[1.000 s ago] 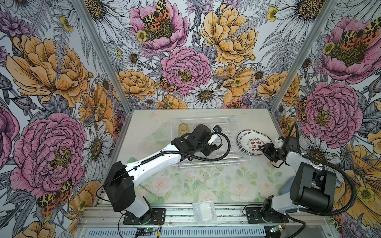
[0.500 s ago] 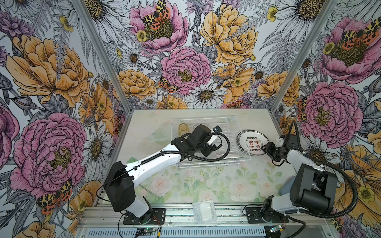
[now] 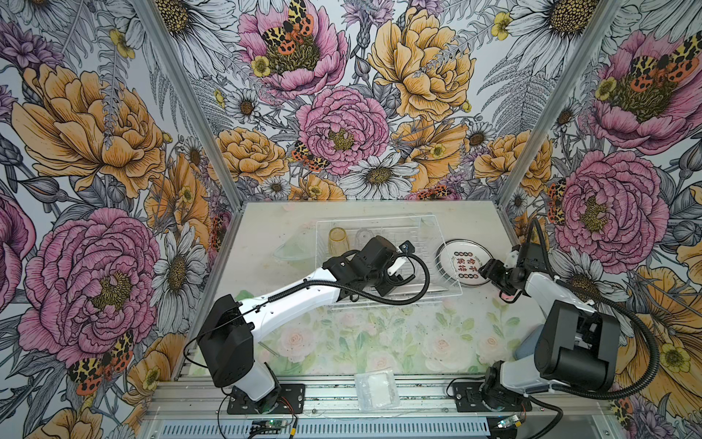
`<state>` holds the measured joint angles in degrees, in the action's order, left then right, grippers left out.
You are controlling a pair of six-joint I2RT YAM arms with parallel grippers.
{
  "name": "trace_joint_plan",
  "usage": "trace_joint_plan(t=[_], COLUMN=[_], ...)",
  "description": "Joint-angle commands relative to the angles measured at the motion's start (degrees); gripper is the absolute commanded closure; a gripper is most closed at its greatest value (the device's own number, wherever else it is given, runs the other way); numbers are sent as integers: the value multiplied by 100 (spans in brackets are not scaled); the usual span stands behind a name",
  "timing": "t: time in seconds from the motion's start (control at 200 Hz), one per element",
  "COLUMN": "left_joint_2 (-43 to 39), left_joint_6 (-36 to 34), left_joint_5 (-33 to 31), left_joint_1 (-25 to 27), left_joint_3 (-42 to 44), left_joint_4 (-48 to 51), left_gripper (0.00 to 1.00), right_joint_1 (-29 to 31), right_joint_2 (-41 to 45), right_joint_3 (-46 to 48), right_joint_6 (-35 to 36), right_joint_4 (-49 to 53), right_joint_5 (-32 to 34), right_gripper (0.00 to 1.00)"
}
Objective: Unload the mixed dishes from the dish rack
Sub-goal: 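Grasp the face-down white plate's rim in the rack with the left gripper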
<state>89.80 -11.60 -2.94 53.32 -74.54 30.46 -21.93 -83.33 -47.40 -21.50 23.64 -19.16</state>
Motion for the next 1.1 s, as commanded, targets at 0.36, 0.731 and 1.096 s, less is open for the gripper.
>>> trace_joint_plan(t=[0.36, 0.731, 1.096], left_joint_2=[496, 997, 1593], left_joint_6=[-288, -221, -283], left_joint_5=[885, -30, -1149], left_joint_1=[571, 810, 840], left_joint_3=[-856, -1198, -1668], left_joint_4=[590, 799, 794], left_gripper=[43, 46, 54], right_joint_1=[56, 213, 321], right_joint_2=[347, 651, 826], right_joint_3=[-216, -205, -203], right_joint_6=[21, -67, -92], right_joint_4=[111, 106, 100], right_joint_5=[107, -13, -122], right_gripper=[31, 31, 32])
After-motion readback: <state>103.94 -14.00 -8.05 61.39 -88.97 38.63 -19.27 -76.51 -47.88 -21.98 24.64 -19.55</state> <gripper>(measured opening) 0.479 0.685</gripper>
